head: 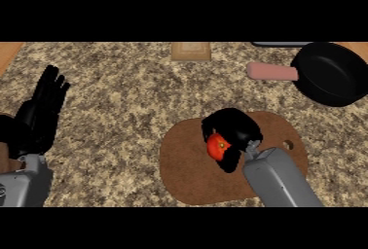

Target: Pick the tomato from the cutting board and place it in the pot

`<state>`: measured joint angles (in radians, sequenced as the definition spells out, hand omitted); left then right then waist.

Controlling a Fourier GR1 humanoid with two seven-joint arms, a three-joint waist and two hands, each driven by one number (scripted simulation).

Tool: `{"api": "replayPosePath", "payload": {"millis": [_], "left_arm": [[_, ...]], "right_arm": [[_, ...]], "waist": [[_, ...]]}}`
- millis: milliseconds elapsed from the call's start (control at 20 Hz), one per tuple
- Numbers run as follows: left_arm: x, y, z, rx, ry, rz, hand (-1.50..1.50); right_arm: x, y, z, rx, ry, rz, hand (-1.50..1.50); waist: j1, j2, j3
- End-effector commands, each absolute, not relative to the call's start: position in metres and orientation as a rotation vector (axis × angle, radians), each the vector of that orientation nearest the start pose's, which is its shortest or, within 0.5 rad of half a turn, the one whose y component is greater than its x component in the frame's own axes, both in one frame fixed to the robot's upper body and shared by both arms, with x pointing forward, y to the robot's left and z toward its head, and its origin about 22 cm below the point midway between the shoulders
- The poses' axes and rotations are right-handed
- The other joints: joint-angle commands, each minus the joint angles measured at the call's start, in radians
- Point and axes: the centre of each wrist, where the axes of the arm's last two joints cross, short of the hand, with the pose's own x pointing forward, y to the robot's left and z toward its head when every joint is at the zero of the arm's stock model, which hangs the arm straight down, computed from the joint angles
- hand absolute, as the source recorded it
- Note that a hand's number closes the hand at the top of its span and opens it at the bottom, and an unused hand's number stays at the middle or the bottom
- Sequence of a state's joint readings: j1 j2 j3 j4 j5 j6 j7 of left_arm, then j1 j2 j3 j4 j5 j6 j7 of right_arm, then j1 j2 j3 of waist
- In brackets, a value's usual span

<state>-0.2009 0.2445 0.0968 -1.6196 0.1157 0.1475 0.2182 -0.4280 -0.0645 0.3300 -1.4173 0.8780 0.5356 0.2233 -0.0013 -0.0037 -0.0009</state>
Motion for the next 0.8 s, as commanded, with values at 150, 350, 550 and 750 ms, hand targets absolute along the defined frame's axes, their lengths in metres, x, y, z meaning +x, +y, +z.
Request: {"api": "replayPosePath", "payload": {"millis": [150, 350, 550, 750], "left_arm": [[0.279, 0.277, 0.079, 0.182, -1.61, 0.073, 0.0], [0.276, 0.279, 0.077, 0.21, -1.591, 0.064, 0.0], [0.279, 0.276, 0.08, 0.222, -1.604, 0.078, 0.0], [0.277, 0.284, 0.08, 0.233, -1.611, 0.075, 0.0]], "right_arm": [[0.313, -0.099, 0.121, -0.566, -1.27, 1.178, 1.5], [0.295, -0.107, 0.158, -0.689, -1.47, 0.888, 1.5], [0.291, -0.122, 0.205, -0.841, -1.603, 0.636, 1.5], [0.287, -0.143, 0.227, -1.003, -1.648, 0.478, 1.5]], "waist": [[0.008, 0.001, 0.001], [-0.002, -0.006, 0.001], [-0.009, -0.005, 0.001], [-0.006, 0.0, 0.001]]}}
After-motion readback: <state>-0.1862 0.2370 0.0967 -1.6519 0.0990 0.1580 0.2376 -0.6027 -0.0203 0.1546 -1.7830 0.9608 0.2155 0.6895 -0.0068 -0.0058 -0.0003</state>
